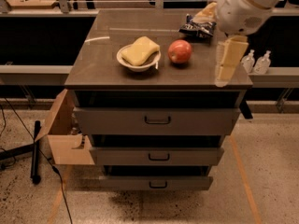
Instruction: Pick sponge from paper bowl and place on counter
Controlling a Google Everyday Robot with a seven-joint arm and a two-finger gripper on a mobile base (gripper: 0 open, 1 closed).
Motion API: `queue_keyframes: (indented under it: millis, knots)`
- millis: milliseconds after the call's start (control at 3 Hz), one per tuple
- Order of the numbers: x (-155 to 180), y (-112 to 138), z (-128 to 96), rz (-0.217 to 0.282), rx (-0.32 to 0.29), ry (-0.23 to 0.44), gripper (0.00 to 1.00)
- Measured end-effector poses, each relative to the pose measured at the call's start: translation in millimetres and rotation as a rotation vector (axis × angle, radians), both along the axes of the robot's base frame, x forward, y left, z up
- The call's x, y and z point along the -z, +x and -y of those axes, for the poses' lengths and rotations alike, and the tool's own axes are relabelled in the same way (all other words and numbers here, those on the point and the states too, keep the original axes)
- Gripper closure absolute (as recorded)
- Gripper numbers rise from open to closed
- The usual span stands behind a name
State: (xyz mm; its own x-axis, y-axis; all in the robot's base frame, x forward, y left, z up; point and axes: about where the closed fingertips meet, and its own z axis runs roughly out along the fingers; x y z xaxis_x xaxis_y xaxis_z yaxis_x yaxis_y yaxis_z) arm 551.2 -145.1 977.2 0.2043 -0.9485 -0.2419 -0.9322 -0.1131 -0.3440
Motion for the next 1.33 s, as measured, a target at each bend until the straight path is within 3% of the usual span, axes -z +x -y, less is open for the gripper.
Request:
queue_keyframes:
  millis: [333,667,1333]
  knots:
    - [3.6,46.0,-30.5,0.047,-0.124,-0.006,0.0]
    - [13.3,87.2,-54.3,0.087,-0.205,-0.054,0.0]
    - [36.0,135.7,-105.5,0.109,-0.337,-0.164,0.0]
